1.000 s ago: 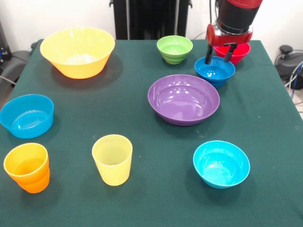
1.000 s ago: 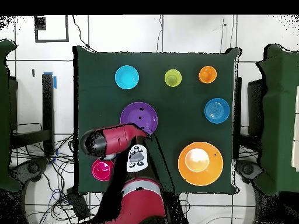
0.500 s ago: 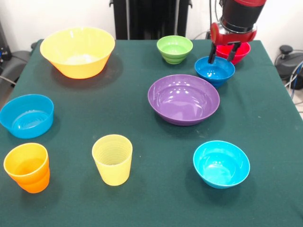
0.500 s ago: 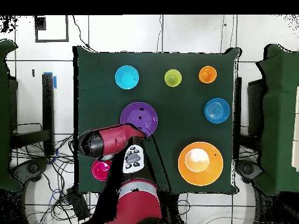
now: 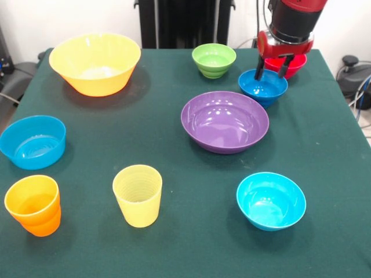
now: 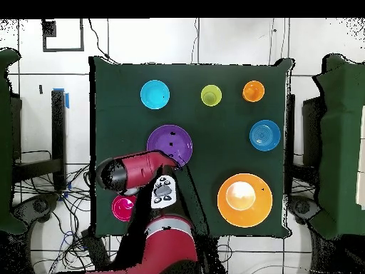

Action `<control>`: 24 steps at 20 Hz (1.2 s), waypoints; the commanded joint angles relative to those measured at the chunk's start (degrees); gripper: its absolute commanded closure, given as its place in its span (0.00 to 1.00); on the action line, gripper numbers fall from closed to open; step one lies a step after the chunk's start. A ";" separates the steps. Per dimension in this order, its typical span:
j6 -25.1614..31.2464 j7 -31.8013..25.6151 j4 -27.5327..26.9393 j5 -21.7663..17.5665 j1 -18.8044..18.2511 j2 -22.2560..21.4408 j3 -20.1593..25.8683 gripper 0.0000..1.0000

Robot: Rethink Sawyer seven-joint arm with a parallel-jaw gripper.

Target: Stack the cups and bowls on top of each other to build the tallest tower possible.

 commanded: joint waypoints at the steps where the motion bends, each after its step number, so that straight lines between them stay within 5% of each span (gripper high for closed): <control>1: 5.81 -3.17 -8.66 -3.31 -0.68 5.67 4.89 0.00; 10: 9.80 -6.86 -16.40 -4.38 -1.08 9.54 6.37 0.00; 24: 10.43 -7.55 -17.31 -5.04 -1.97 10.37 7.73 0.00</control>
